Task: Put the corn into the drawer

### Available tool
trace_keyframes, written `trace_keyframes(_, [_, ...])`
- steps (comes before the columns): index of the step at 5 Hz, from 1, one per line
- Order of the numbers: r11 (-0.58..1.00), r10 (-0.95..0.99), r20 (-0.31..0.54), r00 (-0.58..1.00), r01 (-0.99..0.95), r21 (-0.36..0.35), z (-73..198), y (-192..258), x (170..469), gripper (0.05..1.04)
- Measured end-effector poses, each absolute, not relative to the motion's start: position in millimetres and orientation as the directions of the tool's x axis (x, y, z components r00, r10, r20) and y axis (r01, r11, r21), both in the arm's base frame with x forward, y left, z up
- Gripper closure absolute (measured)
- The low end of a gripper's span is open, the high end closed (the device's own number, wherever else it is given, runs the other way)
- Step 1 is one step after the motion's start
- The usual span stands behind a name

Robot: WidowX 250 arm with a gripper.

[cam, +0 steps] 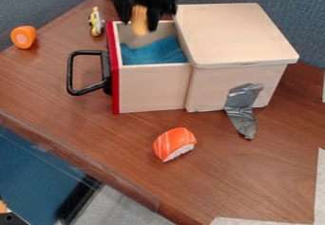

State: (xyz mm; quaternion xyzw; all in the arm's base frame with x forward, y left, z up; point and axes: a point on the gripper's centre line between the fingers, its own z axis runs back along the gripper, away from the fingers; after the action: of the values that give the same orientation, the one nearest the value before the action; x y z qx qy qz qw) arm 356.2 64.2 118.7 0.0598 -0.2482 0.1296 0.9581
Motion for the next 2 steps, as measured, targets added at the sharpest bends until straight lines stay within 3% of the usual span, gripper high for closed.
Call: trace_keyframes(2, [0.956,0.223,0.483,0.847,-0.287,0.062,98,67,364,0.490])
